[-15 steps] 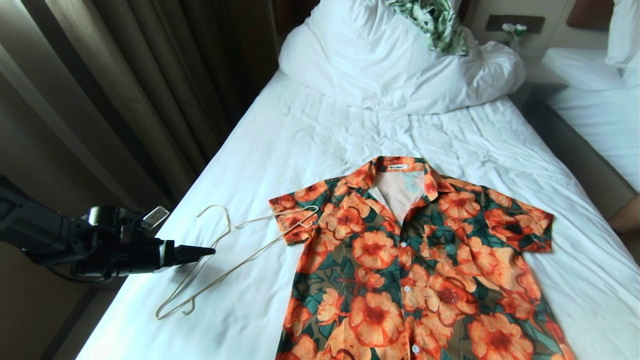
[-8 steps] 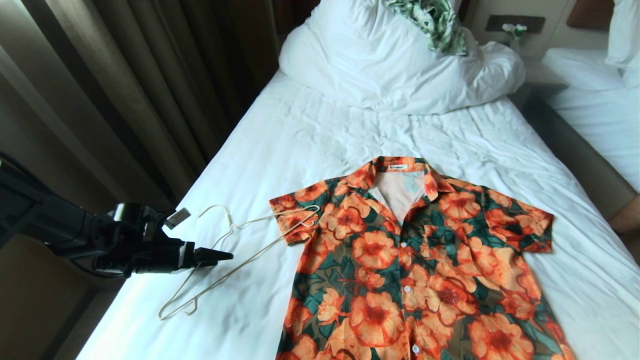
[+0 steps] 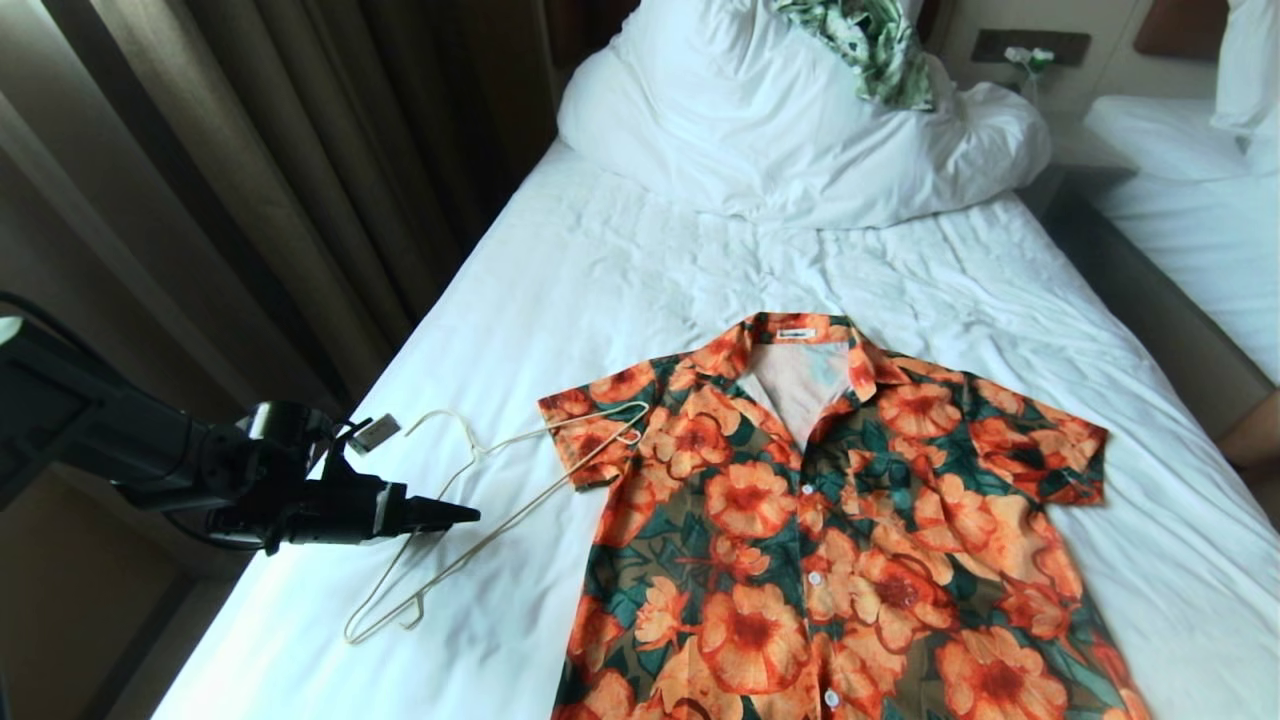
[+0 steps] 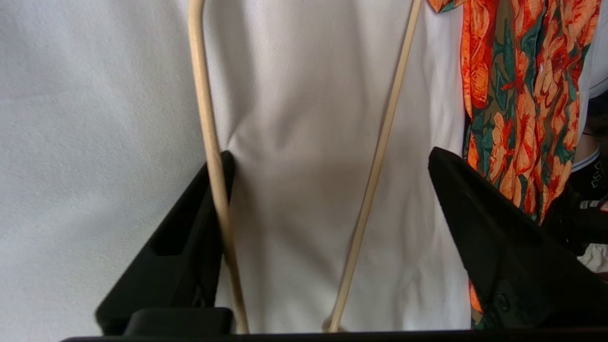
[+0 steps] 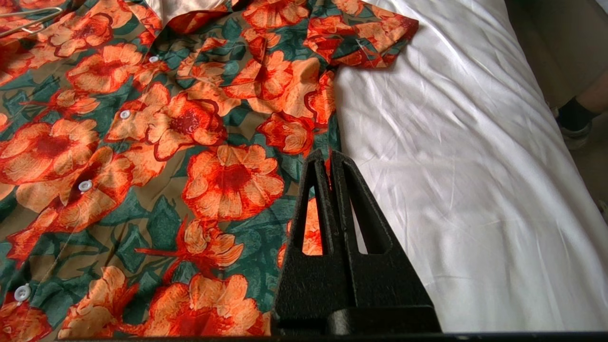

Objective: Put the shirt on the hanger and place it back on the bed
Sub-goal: Lift the shirt and hanger

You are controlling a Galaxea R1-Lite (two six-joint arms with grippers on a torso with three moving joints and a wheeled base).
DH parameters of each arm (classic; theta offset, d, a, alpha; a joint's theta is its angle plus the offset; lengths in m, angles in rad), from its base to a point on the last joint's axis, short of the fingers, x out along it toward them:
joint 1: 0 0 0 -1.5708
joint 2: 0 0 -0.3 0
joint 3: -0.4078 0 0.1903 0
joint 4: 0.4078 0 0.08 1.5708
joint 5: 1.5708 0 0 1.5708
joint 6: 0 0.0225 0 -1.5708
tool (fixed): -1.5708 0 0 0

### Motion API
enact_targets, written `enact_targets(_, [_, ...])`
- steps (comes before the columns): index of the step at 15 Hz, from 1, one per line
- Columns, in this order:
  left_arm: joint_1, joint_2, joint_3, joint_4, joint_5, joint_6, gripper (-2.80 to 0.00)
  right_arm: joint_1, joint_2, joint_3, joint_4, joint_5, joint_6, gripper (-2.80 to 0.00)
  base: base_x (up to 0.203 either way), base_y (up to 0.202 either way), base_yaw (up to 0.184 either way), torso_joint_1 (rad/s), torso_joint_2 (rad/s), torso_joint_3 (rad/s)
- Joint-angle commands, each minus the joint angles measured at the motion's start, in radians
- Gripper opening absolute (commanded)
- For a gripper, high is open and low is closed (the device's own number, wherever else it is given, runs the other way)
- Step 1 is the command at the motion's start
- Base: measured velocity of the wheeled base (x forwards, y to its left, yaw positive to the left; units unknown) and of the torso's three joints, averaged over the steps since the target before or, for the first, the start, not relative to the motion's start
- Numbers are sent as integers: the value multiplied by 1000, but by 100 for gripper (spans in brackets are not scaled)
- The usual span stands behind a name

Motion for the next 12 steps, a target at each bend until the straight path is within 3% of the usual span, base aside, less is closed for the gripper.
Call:
enact_targets(1, [3,-4,0,0,-6,2,-280,0,-2,0,0,0,0,-280,0,0,0,0,0,0])
enact_targets(12, [32,-38,-2,11,-12,-4,-280,0,-1,0,0,0,0,-280,0,0,0,0,0,0])
